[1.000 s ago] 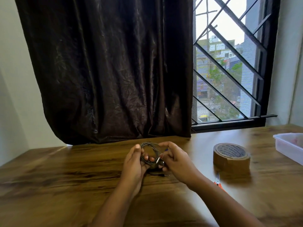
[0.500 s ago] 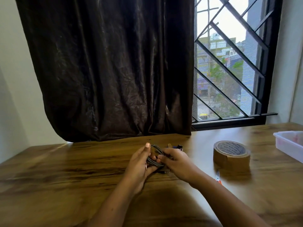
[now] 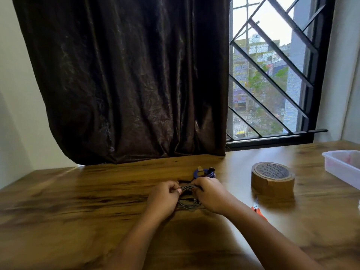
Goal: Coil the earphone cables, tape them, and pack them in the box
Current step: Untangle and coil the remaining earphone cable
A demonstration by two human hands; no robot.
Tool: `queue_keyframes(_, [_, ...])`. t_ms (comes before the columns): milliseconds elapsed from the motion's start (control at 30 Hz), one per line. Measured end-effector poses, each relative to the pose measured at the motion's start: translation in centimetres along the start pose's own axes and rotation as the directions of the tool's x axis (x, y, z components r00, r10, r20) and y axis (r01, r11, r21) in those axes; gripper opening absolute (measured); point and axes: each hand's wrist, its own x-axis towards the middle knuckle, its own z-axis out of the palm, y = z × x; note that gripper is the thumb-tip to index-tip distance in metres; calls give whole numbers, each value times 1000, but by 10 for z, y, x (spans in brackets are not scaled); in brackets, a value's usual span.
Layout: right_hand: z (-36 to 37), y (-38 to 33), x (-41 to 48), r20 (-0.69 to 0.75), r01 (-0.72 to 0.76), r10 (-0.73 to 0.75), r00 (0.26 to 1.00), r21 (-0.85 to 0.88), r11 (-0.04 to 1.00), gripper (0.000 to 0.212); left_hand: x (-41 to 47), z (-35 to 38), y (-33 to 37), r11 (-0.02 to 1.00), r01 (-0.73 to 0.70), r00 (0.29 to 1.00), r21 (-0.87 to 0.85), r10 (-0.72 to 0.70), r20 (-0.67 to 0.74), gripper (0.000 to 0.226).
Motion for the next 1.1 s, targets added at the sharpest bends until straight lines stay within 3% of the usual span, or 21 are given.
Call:
queue_keyframes(100, [-2, -2, -4, 68, -26, 25, 997, 9, 1000, 15, 0, -5, 0, 995, 16, 1000, 100, -18, 22, 10])
queue_keyframes(167, [-5, -5, -6, 126, -36, 46, 991, -83, 996, 6, -2, -7, 0, 980, 3, 999, 199, -11, 41, 9])
queue_keyframes(267, [-3, -5, -5, 153, -33, 62, 986, -188, 982, 18, -3, -6, -1, 964, -5, 998, 265, -10, 54, 7])
queue_keyframes(400, [1, 1, -2, 109, -25, 53, 993, -248, 969, 26, -3, -4, -1, 955, -15, 999, 297, 1, 47, 9])
queue_keyframes(533, [-1, 2, -5, 92, -12, 38, 995, -269, 963, 6, -4, 0, -1, 957, -16, 999, 289, 1, 51, 13])
queue_keyframes(700, [-10, -1, -13, 76, -30, 50, 996, -245, 969, 24, -7, 2, 1, 980, -12, 994, 196, -9, 106, 8])
queue_keyframes(767, [-18, -4, -19, -14, -41, 38, 999, -204, 978, 22, -7, 4, -1, 976, -29, 993, 218, 4, 114, 10])
queue_keyframes(833, [-33, 0, -26, -199, -38, 6, 980, -156, 987, 18, -4, 6, -5, 964, -39, 997, 262, 22, 67, 13])
queue_keyframes(900, [-53, 12, -36, -367, -23, -28, 930, -135, 991, 16, -4, 5, -6, 954, -29, 999, 299, 41, -33, 20])
queue_keyframes(967, [-77, 38, -49, -487, -59, -57, 871, -220, 974, 18, -6, 3, -6, 947, -43, 987, 317, 90, -136, 20])
queue_keyframes(1100, [-117, 100, -80, -443, -191, 25, 896, -334, 923, 42, -18, 3, 2, 923, -194, 919, 332, 289, -267, 13])
